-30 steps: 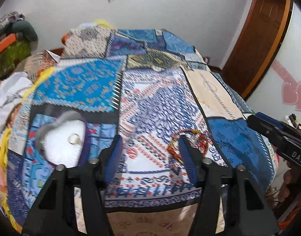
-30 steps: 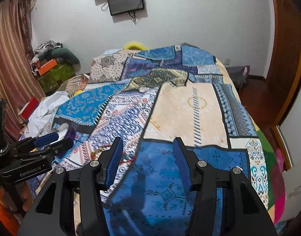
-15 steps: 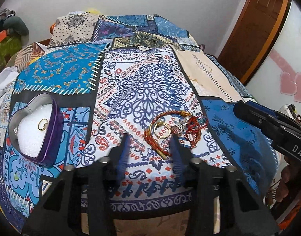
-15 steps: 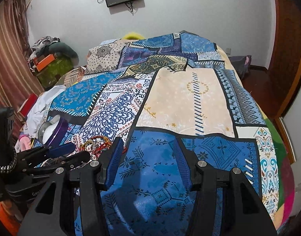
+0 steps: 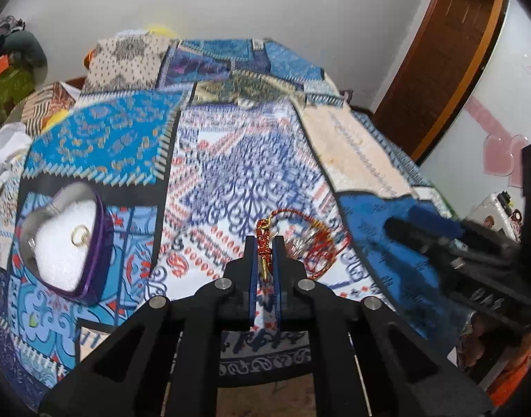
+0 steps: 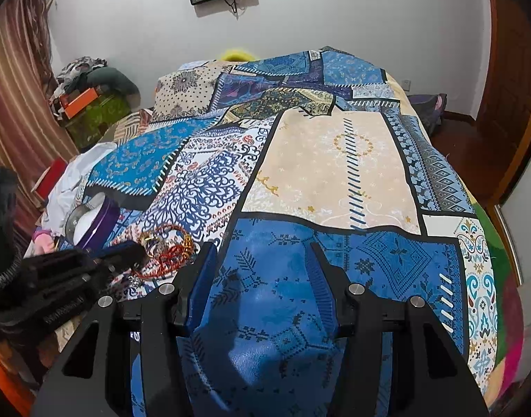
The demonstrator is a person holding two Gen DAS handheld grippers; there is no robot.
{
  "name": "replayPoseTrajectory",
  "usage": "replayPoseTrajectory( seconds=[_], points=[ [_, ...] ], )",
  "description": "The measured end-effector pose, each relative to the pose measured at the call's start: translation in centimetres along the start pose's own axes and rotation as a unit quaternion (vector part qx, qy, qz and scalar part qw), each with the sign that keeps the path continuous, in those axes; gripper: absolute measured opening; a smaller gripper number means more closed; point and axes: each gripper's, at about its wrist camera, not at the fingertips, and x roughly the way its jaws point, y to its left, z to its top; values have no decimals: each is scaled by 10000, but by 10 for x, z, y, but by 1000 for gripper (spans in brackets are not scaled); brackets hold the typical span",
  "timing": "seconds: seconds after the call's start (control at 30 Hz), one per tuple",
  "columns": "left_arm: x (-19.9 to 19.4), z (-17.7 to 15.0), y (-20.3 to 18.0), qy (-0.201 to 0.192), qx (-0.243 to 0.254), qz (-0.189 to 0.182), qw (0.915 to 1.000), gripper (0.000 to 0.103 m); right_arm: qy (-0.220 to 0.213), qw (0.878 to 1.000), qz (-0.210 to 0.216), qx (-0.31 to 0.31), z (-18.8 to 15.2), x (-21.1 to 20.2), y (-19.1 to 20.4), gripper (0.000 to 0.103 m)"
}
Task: Organize jewelry
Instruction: 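Grasp a red beaded bracelet with the left gripper while the right gripper grasps rings, then carry the bracelet into the heart tin with the left gripper while the right gripper drops rings in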
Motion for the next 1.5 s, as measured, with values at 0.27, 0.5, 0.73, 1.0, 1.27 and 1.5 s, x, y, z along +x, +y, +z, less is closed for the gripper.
replayPoseTrajectory(
  seconds=[0.27, 0.5, 0.73, 1.0, 1.27, 1.5],
  points=[
    [-39, 17, 1, -574, 24, -135, 9983, 6, 85, 9998, 48, -184, 1, 5, 14, 49],
    [-57, 21, 21, -826, -114, -73, 9965, 6, 165, 9989, 129, -420, 2, 12, 31, 49],
    [-45, 6, 47, -562, -307, 136, 9979, 6, 142, 9985, 194, -486, 9, 18, 45, 49],
    [-29, -15, 61, -221, -336, 184, 9990, 6, 258, 9956, 209, -872, 10, 35, 71, 49],
    [-24, -19, 62, -186, -304, 190, 9992, 6, 522, 9919, 224, -1135, 5, 47, 78, 29],
    [-35, -16, 56, -297, -245, 156, 9991, 6, 365, 9936, 234, -1044, 5, 37, 75, 28]
  ],
)
